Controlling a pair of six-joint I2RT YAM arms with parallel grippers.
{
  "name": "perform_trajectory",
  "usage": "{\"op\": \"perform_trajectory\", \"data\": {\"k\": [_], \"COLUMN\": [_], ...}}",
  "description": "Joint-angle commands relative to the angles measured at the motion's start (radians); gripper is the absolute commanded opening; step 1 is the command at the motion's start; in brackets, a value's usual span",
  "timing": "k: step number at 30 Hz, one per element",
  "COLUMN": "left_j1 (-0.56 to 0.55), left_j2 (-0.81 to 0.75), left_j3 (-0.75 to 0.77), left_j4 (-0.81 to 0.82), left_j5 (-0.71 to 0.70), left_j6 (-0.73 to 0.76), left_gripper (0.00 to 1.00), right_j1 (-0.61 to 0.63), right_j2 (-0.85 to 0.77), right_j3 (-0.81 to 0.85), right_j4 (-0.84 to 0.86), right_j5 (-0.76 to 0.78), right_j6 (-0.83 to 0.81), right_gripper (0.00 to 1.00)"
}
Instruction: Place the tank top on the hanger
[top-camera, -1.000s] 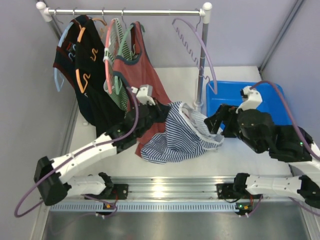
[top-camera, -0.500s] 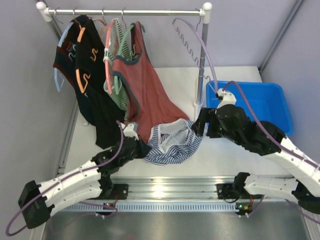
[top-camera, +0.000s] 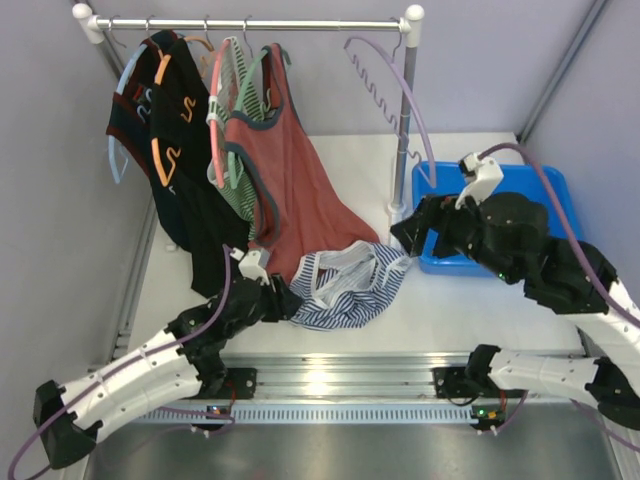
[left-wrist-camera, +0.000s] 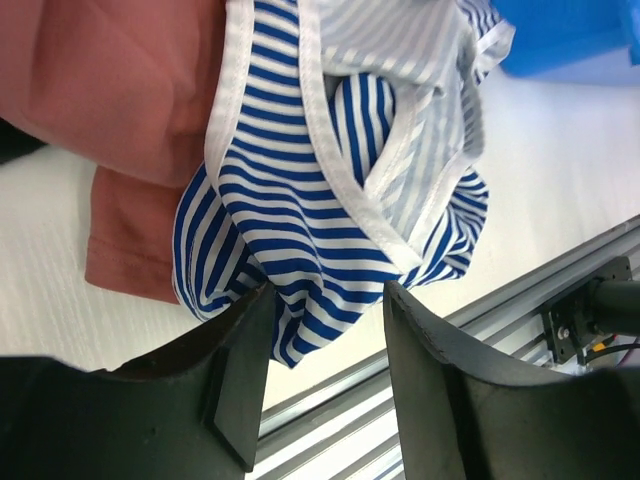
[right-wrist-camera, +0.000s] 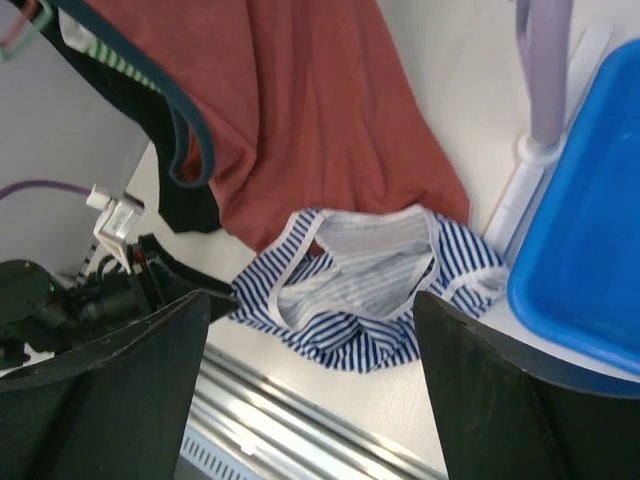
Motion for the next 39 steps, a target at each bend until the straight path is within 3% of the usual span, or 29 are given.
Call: {"op": "perform_trajectory", "data": {"k": [1,4,8,14,28,39], "left_j1": [-0.004,-0.004,-0.004,-0.004,-0.004,-0.004], "left_j2": [-0.025,-0.025,-0.020,-0.032,-0.043,-0.038], "left_j3": [0.085,0.128,0.173,0.209,0.243,0.236], "left_j4": [-0.062,-0.114,-0.140,-0.163,-0.203,-0.191], "left_j5": [-0.057,-0.083,-0.077,-0.071,-0.068,-0.058], "left_j6": [0.040,0.058,0.083,0.107,0.149,0.138], "left_gripper": [0.53,0.53,0.55,0.55,0.56,0.56], "right_j1": [-0.011,-0.020,-0.106,-0.350,-0.427,-0.427], "right_j2": [0.047,0.154,0.338,0.555,0.695,0.710], "right_j3": [0.157,0.319,0.587,0.792,0.852,0.814], "right_j4": [0.033,0.000,-0.010,0.017,0.057,0.054], "right_j5": [0.092,0.178,0.166,-0.061,-0.110,-0.118], "right_j6": [-0.119,-0.239,-0.351,-0.446,-0.540,-0.543], "right_gripper": [0.83,0.84,0.84,0.79,0.58,0.52]}}
